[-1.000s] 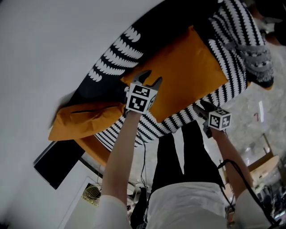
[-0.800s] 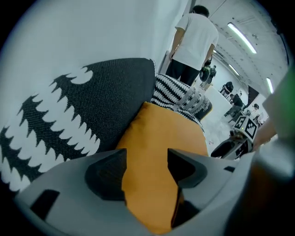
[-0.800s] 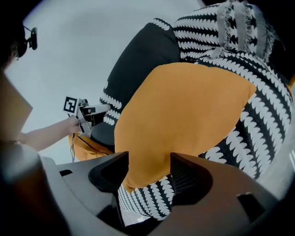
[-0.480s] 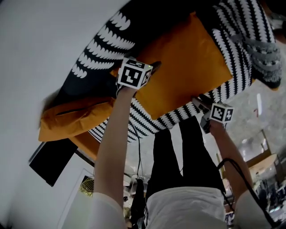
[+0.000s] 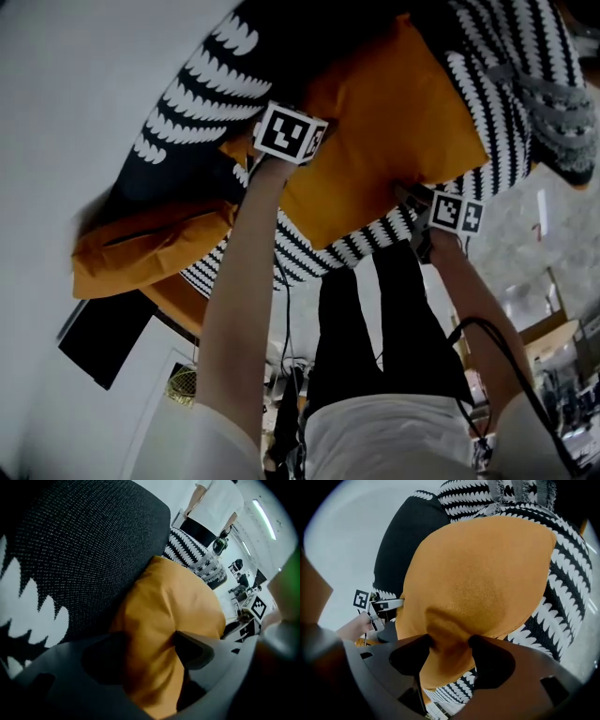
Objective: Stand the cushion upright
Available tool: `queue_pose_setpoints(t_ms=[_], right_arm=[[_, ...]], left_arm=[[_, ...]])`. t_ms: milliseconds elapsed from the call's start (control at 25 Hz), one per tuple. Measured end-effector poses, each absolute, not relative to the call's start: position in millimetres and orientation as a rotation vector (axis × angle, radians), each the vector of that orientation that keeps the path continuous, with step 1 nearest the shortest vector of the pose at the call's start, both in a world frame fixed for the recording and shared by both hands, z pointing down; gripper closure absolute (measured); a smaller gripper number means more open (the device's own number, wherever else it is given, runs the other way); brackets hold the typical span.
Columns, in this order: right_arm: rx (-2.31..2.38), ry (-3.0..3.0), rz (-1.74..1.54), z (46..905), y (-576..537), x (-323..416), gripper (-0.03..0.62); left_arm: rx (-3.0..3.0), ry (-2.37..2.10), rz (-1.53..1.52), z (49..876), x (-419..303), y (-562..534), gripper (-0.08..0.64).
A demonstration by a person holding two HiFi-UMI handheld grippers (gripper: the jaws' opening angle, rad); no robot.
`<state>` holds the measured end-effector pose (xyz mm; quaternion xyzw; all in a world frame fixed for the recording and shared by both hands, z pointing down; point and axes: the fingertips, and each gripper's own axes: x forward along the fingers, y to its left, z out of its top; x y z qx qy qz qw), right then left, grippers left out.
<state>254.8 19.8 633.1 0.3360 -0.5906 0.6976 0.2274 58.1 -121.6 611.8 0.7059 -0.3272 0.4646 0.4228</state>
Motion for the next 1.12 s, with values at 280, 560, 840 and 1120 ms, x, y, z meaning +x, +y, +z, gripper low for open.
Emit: queue_pose_setpoints(t_ms=[280, 560, 840, 1120], right_arm=[[0.933, -1.687, 1.87, 612, 16, 249, 0.442], [0.961, -1.734, 1.822, 586, 20, 240, 0.541], [0.958, -1.793, 1.722, 584, 29, 256, 0.552], [0.945, -1.871, 1.584, 570, 35, 262, 0.554]], left_arm=[[1.796, -0.839, 1.104, 591, 64, -116, 0.378], [1.816, -0.792, 1.004, 557, 62, -106, 0.468], [1.853, -0.825, 0.949, 548, 67, -80, 0.48], [1.889, -0.908, 0.847, 528, 63, -52, 0.485]])
